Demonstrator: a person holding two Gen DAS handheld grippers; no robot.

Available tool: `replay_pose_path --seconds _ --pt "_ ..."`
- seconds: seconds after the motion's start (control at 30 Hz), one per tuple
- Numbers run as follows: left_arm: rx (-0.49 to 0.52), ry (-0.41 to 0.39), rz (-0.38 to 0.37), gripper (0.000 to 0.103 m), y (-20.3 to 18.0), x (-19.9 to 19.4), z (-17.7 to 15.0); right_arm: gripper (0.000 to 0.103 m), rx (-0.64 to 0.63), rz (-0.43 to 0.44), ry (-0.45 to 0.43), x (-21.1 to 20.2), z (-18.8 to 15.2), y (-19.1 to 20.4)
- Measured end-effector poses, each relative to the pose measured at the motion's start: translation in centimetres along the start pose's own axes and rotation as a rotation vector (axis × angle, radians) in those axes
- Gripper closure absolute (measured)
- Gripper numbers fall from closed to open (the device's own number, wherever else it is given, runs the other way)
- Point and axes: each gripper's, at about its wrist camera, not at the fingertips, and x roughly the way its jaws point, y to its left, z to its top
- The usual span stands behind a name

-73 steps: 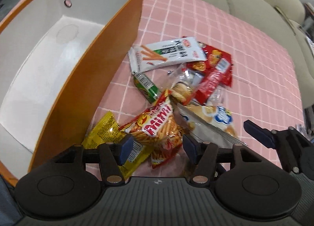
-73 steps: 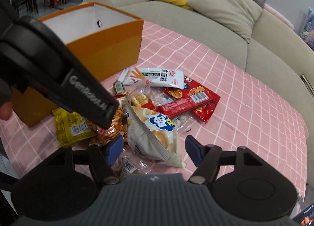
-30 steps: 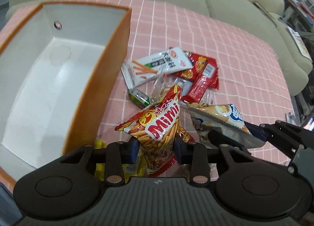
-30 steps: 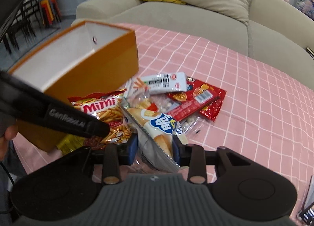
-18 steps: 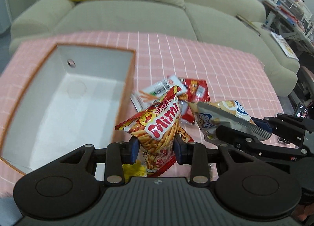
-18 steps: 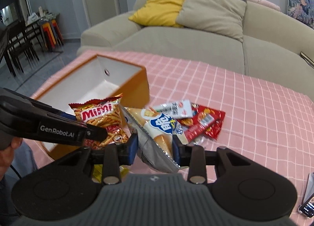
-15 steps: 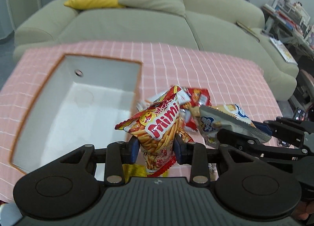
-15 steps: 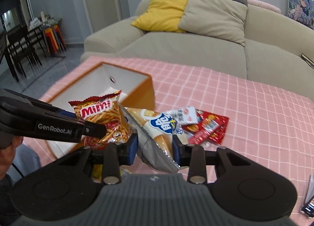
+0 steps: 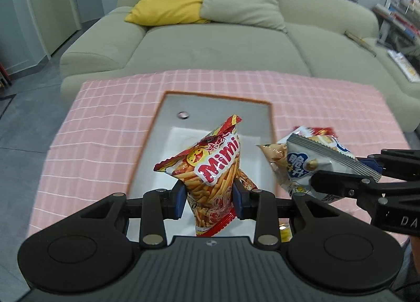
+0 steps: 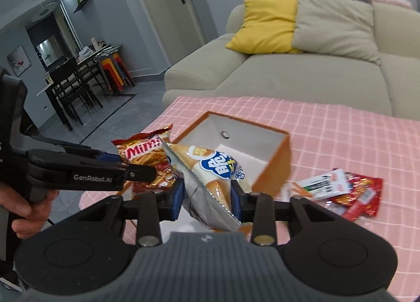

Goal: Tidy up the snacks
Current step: 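Carry both bags over the box and open both tools to drop them inside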

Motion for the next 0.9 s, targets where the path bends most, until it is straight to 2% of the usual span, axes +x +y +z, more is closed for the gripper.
replay_pose_path --seconds 0.1,0.23,0.5,0.9 --pt "0.029 0.037 0.018 0.063 1.0 0.9 -0.1 0.069 0.036 0.021 0.035 2.0 0.5 0.9" --pt "0.082 0.091 0.082 0.063 1.8 2.5 -0.4 0.069 0.042 0.035 0.095 4.9 1.1 2.3" --pt "0.176 0.206 0.126 0.063 2.4 5.5 -1.1 0.069 -0.049 0.022 0.232 10.1 0.5 3.4" --pt "0.275 0.372 0.112 0.063 2.4 9.9 -1.9 0.068 -0.105 -0.019 0.444 16.2 -1.1 2.7"
